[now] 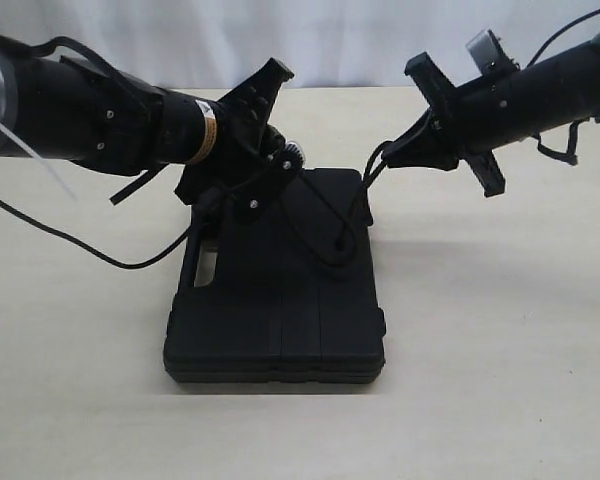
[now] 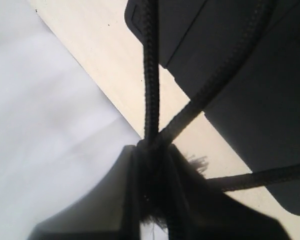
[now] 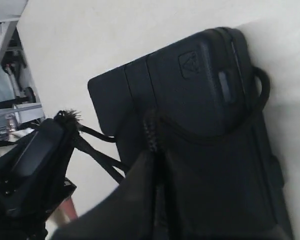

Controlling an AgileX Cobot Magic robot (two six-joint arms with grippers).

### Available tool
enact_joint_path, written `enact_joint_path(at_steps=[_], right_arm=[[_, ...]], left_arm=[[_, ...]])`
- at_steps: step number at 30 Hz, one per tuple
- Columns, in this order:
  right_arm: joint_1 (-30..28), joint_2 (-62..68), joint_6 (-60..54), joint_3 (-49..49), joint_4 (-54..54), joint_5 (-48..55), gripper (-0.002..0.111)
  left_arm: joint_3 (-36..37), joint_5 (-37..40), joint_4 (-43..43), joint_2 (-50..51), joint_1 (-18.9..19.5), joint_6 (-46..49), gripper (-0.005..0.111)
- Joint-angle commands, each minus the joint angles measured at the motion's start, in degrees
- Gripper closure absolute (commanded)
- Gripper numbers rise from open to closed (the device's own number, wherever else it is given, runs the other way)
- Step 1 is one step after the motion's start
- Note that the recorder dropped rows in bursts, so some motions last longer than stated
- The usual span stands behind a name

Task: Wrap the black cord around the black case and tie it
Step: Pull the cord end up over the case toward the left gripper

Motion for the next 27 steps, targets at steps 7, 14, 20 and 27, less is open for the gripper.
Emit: enact_joint_path(at_steps=[7, 14, 20, 27], right_arm=[[-5.0, 0.1, -4.3, 2.7, 13.2, 3.3, 0.104], [-5.0, 0.1, -4.3, 2.7, 18.7, 6.3, 0.104], [-5.0, 0.1, -4.3, 2.7, 18.8, 7.1, 0.104], [-4.9, 0.1, -4.3, 2.7, 18.8, 5.7, 0.104]], left_arm=[[-3.3, -0.6, 0.2, -0.1, -0.3, 0.1, 0.107], [-4.8, 0.0, 0.2, -0.1, -0.3, 0.1, 0.107], [-4.8, 0.4, 0.2, -0.1, -0.3, 0.1, 0.107], [-4.8, 0.7, -1.6, -0.1, -0.3, -1.2, 0.107]])
